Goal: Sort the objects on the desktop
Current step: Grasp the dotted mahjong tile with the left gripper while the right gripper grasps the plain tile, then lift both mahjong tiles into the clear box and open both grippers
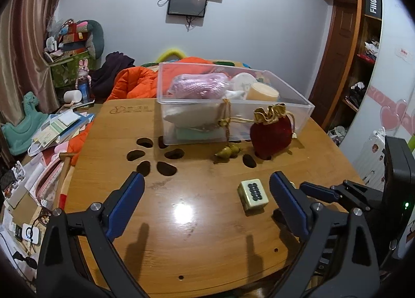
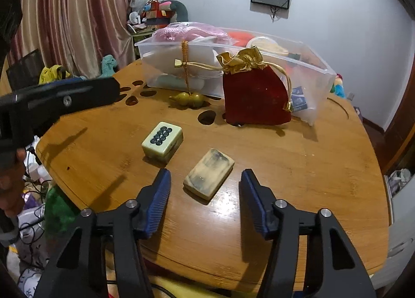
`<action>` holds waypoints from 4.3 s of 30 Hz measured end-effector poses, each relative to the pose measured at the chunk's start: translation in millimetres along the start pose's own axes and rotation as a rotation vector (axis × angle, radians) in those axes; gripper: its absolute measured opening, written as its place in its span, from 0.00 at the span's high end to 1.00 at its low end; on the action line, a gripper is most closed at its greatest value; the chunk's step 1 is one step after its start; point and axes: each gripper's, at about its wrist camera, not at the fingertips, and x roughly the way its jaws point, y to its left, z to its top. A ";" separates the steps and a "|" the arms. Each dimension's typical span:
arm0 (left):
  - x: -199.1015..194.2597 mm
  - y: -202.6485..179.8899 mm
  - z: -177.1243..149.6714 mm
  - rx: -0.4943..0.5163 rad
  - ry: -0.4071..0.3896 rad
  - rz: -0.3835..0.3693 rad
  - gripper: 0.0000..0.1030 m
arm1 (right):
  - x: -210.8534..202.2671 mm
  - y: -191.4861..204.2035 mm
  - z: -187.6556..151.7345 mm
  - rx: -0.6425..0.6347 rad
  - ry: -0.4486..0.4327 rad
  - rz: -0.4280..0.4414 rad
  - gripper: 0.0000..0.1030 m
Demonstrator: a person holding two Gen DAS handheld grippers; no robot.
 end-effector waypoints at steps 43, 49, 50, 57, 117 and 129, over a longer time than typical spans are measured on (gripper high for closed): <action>39.8 -47.1 -5.7 0.058 0.056 -0.011 0.77 | -13.7 -88.8 -0.3 0.324 -0.056 0.114 0.76; 25.2 -41.6 12.1 0.053 -0.001 -0.025 0.77 | -22.4 -89.7 10.6 0.294 -0.079 0.088 0.77; 22.9 -41.2 15.5 0.051 -0.011 -0.031 0.77 | -22.8 -89.0 12.2 0.286 -0.080 0.079 0.77; 8.5 -42.0 31.2 0.045 -0.068 -0.060 0.77 | -27.5 -88.1 20.5 0.254 -0.089 0.048 0.78; 90.4 -56.9 109.0 0.120 -0.025 -0.084 0.77 | 6.4 -112.4 110.4 0.182 -0.110 0.013 0.77; 30.6 -35.3 111.2 0.077 -0.148 -0.062 0.47 | -28.7 -103.2 103.8 0.184 -0.164 -0.032 0.53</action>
